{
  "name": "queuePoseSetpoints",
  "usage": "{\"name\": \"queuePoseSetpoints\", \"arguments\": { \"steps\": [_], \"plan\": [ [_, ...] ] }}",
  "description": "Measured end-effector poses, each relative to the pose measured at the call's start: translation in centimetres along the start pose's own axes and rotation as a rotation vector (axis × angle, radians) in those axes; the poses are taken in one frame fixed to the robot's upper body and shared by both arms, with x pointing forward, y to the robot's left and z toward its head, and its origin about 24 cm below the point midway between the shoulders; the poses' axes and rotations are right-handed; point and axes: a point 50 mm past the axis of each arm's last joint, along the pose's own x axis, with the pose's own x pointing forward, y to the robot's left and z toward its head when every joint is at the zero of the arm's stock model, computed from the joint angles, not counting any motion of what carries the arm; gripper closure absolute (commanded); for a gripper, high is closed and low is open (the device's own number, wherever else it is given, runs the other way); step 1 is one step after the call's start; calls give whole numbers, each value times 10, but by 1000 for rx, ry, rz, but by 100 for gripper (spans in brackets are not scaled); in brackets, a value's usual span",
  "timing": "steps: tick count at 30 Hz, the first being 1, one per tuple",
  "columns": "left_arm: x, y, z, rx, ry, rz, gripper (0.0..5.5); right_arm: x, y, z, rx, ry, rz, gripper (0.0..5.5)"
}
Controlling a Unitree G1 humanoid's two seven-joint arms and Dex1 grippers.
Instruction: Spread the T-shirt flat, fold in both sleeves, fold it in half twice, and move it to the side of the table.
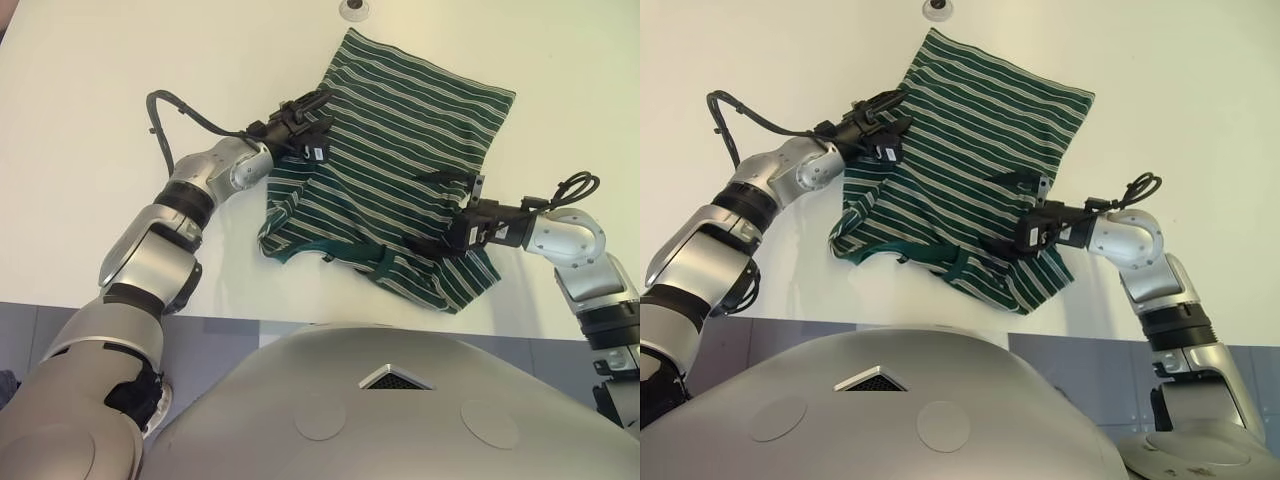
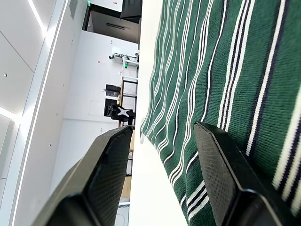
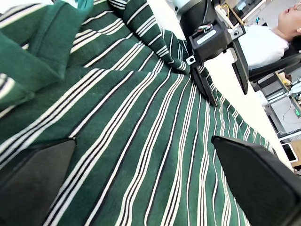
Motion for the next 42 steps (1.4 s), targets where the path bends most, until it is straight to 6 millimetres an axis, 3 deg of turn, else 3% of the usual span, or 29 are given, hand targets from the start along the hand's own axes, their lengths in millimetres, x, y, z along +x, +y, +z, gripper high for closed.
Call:
{"name": "queuePoseSetpoints", "arguments": {
  "steps": [6,18,42],
  "plan": [
    [0,0,0,-1,1,3,311,3,14,11,59,-73,74,11],
    [0,-1,0,-3,1,3,311,-11,0,11,47,-44,31,11],
    [0,0,0,-3,1,4,311,19,16,23,84,-157,99,11]
  ]
}}
